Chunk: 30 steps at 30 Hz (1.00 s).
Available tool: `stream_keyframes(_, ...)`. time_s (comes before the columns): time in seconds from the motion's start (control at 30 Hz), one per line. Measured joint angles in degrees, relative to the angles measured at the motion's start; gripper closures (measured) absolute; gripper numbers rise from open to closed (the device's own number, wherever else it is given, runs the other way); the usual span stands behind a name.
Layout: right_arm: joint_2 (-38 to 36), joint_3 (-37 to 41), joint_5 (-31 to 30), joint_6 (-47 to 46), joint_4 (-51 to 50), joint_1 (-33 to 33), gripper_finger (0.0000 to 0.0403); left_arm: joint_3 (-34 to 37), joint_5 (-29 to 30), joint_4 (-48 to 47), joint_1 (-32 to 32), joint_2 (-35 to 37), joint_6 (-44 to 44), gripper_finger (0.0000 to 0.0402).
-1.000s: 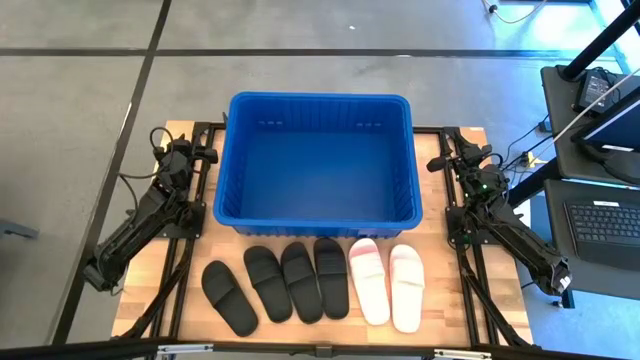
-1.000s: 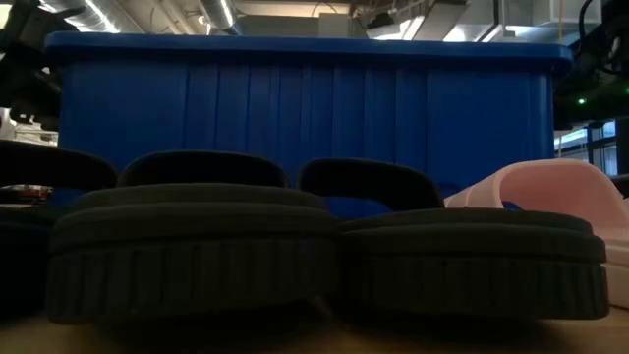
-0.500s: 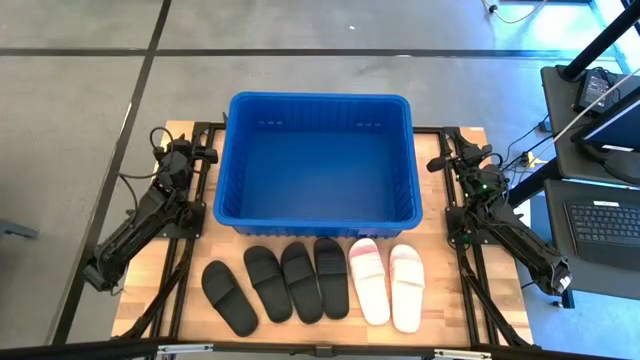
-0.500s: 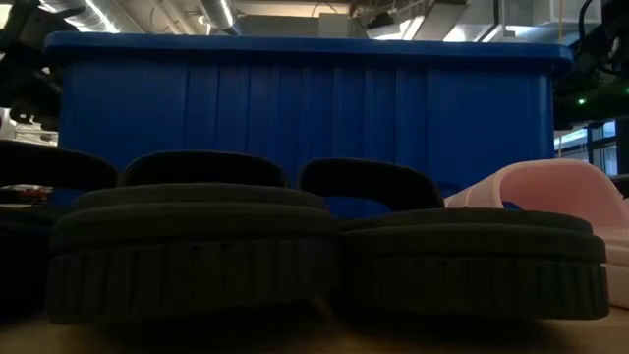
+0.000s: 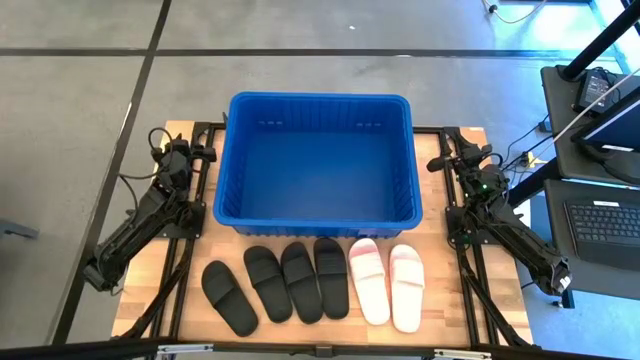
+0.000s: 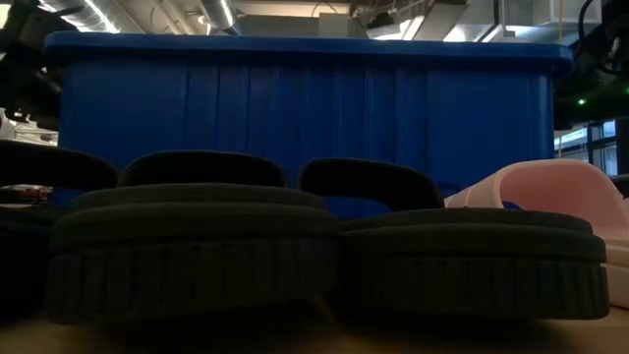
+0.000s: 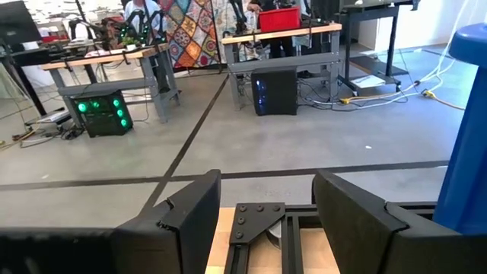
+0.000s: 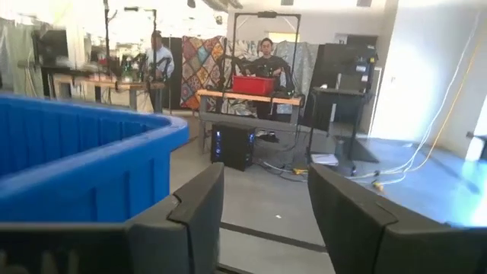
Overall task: Pick and place slides into bin
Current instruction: Put the black slide into the blue bin
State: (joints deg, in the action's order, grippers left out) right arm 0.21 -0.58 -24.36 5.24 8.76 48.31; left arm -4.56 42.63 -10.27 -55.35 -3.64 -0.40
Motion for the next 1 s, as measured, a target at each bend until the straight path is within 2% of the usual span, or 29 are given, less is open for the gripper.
stream_keyframes(0.47,0.0,0.0,0.0,-2.4,0.0,0.0,0.021,0.0,-0.1,0.4,0.0,0.0,2.1,0.0193)
stream_keyframes(0.7,0.0,0.0,0.0,-2.1,0.0,0.0,0.021,0.0,-1.3,1.1,0.0,0.0,-12.9,0.0193)
stream_keyframes(1.0,0.0,0.0,0.0,-3.7,0.0,0.0,0.021,-0.1,-3.2,2.0,0.0,0.0,-14.4,0.0193)
